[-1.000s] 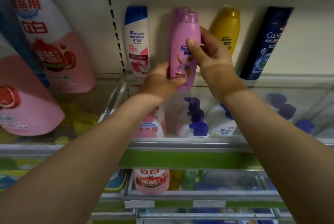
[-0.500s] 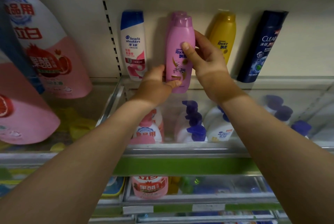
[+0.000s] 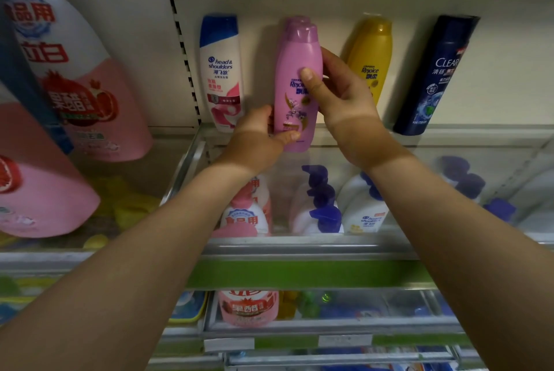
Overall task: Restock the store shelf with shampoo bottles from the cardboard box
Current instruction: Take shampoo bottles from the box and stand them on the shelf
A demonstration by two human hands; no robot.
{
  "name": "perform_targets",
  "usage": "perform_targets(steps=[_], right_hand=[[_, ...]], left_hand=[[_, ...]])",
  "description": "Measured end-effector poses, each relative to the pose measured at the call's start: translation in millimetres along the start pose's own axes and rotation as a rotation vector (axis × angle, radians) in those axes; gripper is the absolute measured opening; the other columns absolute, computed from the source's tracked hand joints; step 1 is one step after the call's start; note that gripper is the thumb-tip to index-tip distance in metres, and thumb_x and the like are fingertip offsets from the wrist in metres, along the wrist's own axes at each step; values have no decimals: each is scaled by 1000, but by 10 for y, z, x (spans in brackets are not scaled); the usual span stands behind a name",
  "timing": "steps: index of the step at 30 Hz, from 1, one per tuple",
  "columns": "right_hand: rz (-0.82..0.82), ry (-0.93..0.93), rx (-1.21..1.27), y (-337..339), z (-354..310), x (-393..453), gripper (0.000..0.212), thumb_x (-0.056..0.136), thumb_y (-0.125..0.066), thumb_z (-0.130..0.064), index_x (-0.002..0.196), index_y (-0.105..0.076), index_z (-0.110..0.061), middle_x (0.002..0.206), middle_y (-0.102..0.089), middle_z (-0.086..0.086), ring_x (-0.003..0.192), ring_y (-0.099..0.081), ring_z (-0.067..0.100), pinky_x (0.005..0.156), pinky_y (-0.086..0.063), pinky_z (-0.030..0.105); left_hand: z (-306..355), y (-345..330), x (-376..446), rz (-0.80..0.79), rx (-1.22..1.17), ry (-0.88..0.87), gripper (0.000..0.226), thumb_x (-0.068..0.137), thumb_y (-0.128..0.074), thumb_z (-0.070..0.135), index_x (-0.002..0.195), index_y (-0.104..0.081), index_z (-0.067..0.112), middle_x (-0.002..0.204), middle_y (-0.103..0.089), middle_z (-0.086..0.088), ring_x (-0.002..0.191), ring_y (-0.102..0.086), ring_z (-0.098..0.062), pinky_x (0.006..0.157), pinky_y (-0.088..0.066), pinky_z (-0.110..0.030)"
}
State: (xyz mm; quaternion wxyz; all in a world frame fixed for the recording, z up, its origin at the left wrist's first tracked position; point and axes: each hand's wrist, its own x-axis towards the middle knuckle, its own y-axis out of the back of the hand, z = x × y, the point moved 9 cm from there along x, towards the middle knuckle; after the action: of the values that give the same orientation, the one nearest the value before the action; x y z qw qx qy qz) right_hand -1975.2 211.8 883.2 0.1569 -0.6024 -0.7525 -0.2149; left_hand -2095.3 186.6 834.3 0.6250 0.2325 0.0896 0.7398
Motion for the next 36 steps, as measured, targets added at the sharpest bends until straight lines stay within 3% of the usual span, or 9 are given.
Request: perform_targets(steps=[7, 11, 13, 15, 19, 22, 25, 33, 36], right_hand=[[-17, -27, -6, 7, 23, 3, 45, 96, -58, -22, 137, -48, -7, 119, -65, 12, 108, -64, 24, 89, -57, 41], [-14, -70, 12, 6, 39, 3, 46, 94, -60, -24, 136, -49, -9, 118, -65, 12, 107, -65, 25, 89, -56, 44], [-3, -106, 37, 17, 52, 0, 46, 93, -62, -24, 134, -49, -11, 118, -66, 11, 105, -67, 23, 89, -57, 44], [15, -141, 58, 40, 71, -13, 45, 92, -64, -22, 132, -50, -9, 116, -66, 11, 102, -68, 22, 87, -57, 42], [38, -192, 85, 120, 86, -97, 46, 88, -69, -20, 129, -51, -8, 114, -67, 9, 104, -67, 19, 86, -57, 34], [52, -230, 82, 174, 75, -212, 45, 89, -68, -24, 129, -52, -13, 109, -65, -2, 96, -66, 3, 78, -53, 18], [87, -249, 86, 226, 33, -349, 44, 90, -66, -22, 130, -52, -14, 109, -62, -5, 92, -62, -2, 76, -52, 14], [125, -246, 81, 419, -238, -856, 44, 87, -70, -21, 127, -55, -15, 120, -61, 6, 106, -60, 11, 91, -50, 24], [87, -241, 95, 546, -417, -1112, 40, 89, -67, -22, 127, -54, -16, 121, -62, 5, 108, -60, 10, 97, -49, 27]], left_hand=[[10, 1, -16, 3, 12, -4, 35, 86, -67, 16, 120, -58, 10, 111, -66, -5, 98, -61, -15, 81, -46, -22], [4, 2, -40, -6, -7, 16, 34, 87, -67, 16, 119, -58, 11, 107, -65, -1, 94, -59, -11, 74, -45, -12], [-2, 8, -53, -14, -39, 37, 35, 86, -67, 17, 119, -58, 11, 108, -66, -1, 95, -61, -12, 79, -49, -16], [-13, -6, -75, -39, -66, 65, 37, 84, -69, 17, 119, -58, 13, 110, -66, -1, 97, -62, -13, 85, -51, -23], [-35, 24, -127, -41, -32, 106, 39, 80, -74, 20, 115, -55, 20, 107, -63, 6, 96, -59, -8, 82, -48, -21], [-56, 148, -197, 14, -4, 170, 60, 78, -77, 25, 130, -49, 15, 126, -57, 0, 115, -54, -18, 97, -46, -35], [6, 238, -322, 57, 13, 204, 70, 77, -77, 24, 138, -42, 12, 134, -52, -4, 120, -51, -21, 101, -45, -38], [411, 122, -958, 87, -93, 145, 45, 80, -74, 21, 121, -53, 20, 115, -62, 3, 107, -59, -13, 86, -51, -30], [642, -10, -1253, 84, -126, 103, 46, 83, -71, 19, 124, -51, 18, 118, -59, 4, 102, -58, -6, 77, -49, -16]])
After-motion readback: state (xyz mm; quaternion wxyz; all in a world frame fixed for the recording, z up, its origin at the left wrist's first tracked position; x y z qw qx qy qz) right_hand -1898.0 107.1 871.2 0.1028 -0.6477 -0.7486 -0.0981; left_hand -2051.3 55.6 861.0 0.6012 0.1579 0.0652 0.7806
